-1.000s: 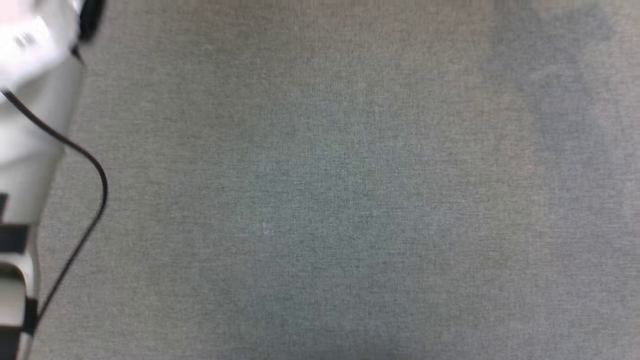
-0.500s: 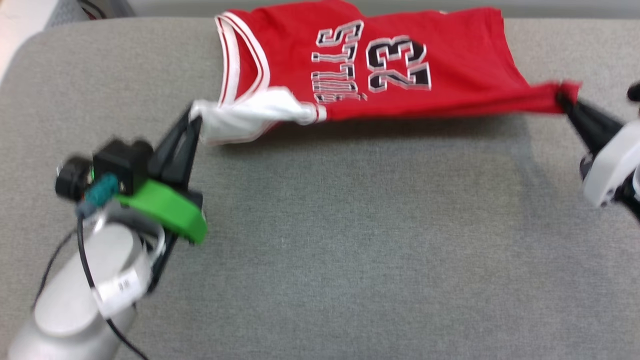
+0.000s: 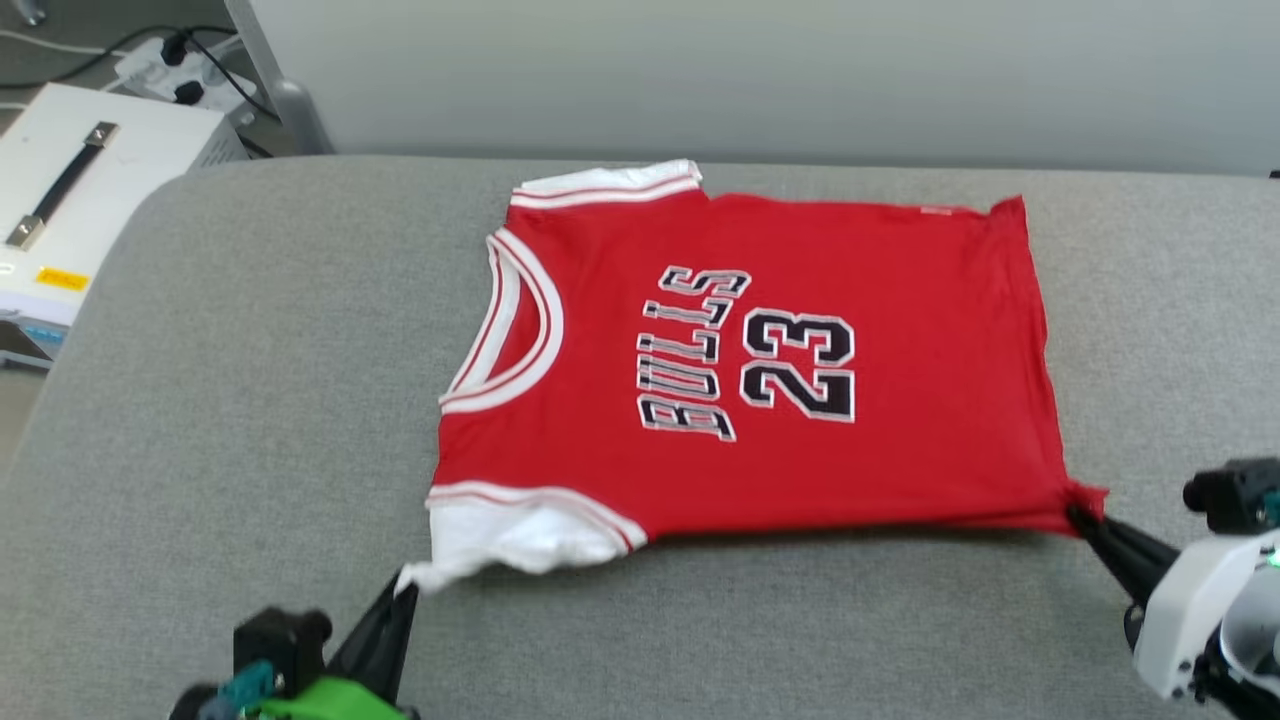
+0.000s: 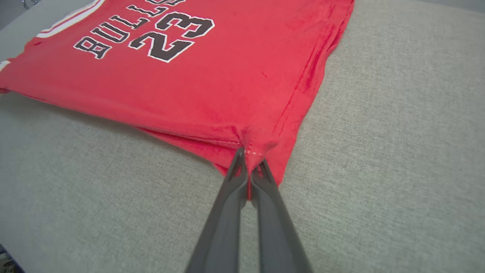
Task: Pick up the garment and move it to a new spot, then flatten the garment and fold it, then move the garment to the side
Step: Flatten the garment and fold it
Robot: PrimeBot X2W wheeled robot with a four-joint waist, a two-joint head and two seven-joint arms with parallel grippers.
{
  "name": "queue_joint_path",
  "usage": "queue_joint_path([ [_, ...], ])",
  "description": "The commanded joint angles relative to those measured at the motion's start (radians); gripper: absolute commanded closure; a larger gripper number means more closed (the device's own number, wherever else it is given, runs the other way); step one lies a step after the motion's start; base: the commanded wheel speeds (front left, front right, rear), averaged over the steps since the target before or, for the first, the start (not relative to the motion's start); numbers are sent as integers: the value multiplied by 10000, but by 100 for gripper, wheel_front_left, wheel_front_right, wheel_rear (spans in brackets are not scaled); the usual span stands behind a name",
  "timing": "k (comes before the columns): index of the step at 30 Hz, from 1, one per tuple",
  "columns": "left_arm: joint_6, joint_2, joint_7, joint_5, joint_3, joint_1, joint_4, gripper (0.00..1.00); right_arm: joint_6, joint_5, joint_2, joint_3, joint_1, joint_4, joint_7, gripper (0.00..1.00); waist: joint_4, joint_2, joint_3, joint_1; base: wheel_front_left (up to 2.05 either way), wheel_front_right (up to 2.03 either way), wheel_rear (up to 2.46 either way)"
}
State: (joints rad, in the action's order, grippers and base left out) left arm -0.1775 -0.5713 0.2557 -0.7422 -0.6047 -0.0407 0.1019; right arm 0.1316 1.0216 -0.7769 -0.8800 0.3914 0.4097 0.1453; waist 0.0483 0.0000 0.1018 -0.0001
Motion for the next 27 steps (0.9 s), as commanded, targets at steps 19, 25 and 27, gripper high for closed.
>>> queue_joint_path([
  [19,52,-173,-468,-957,-452,2641,-634,100,-9,707,-523,2272,-4892,-2102,-1223,100,288,0,-955,1,0,0,0],
  [25,209,-178,-270,-431,-444,2007,-472,100,-9,147,-113,3321,-5245,-2438,-1670,100,243,0,-843,1,0,0,0],
  [27,373,-188,-255,-205,-457,1507,-343,100,-9,-46,59,3716,-5220,-2551,-1793,100,214,0,-750,1,0,0,0],
])
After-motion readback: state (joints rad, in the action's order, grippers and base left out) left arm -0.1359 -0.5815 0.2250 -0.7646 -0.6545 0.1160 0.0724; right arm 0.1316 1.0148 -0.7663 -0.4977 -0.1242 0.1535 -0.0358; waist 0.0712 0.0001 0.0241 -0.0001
